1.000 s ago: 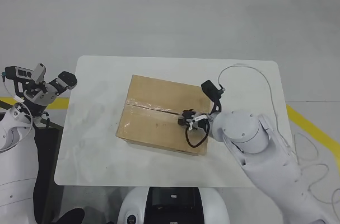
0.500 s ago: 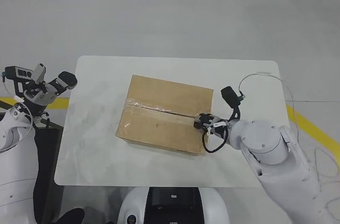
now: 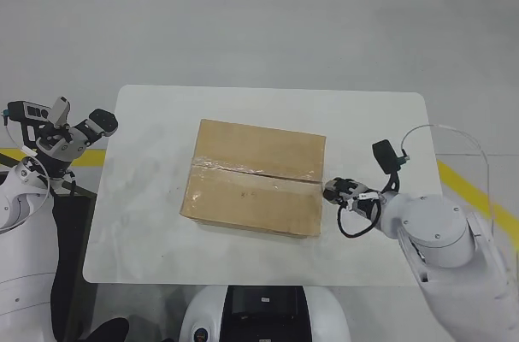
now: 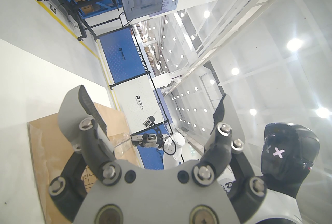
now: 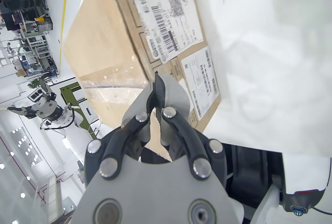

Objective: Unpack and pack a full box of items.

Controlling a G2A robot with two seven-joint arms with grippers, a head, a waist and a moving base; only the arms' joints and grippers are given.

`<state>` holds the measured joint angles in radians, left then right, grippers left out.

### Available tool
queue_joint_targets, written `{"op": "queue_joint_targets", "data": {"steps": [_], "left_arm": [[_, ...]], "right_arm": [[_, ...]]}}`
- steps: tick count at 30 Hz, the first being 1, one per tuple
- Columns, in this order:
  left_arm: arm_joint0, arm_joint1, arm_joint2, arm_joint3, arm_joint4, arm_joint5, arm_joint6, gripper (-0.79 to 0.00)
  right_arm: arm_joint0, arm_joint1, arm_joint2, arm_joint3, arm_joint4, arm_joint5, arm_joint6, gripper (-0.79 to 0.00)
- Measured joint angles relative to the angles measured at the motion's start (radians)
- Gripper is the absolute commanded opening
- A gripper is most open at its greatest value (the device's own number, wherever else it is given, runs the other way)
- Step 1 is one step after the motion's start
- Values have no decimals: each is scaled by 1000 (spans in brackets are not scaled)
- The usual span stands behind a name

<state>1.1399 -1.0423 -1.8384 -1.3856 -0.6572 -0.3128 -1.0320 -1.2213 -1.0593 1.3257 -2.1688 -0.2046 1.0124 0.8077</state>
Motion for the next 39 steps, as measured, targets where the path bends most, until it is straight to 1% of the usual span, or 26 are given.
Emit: {"op": "queue_joint_targets", "data": {"steps": [5, 10, 13, 19, 22, 26, 27, 28, 30, 32, 33, 34, 35, 37, 39], "left_arm": [[0, 0, 0, 0, 0, 0, 0, 0], [0, 0, 0, 0, 0, 0, 0, 0], [0, 0, 0, 0, 0, 0, 0, 0], [0, 0, 0, 0, 0, 0, 0, 0], [0, 0, 0, 0, 0, 0, 0, 0], [0, 0, 0, 0, 0, 0, 0, 0], [0, 0, 0, 0, 0, 0, 0, 0], [0, 0, 0, 0, 0, 0, 0, 0], [0, 0, 0, 0, 0, 0, 0, 0], [0, 0, 0, 0, 0, 0, 0, 0], [0, 0, 0, 0, 0, 0, 0, 0], [0, 0, 0, 0, 0, 0, 0, 0], [0, 0, 0, 0, 0, 0, 0, 0], [0, 0, 0, 0, 0, 0, 0, -1], [0, 0, 0, 0, 0, 0, 0, -1]], "right_arm": [[-33, 8, 49, -17, -4, 0, 0, -785], [-48, 7, 67, -7, 21, 0, -4, -785], [-59, 5, 83, -9, 23, 0, -34, -785], [-89, 0, 115, -38, 14, -5, -132, -785], [-94, 4, 119, -29, 0, -45, -146, -785], [-99, 9, 168, -2, 2, -120, -158, -785], [-103, 10, 181, 3, 5, -135, -167, -730], [-108, 10, 195, 7, 10, -151, -177, -585], [-121, 10, 224, 20, 22, -194, -202, 0], [-132, 8, 249, 37, 47, -234, -227, 0], [-136, 7, 257, 46, 59, -250, -233, -657], [-137, 7, 261, 50, 65, -258, -235, -597], [-137, 7, 262, 52, 67, -260, -235, -512], [-137, 7, 261, 51, 66, -257, -234, -385], [-137, 7, 261, 51, 65, -257, -234, -280]]}}
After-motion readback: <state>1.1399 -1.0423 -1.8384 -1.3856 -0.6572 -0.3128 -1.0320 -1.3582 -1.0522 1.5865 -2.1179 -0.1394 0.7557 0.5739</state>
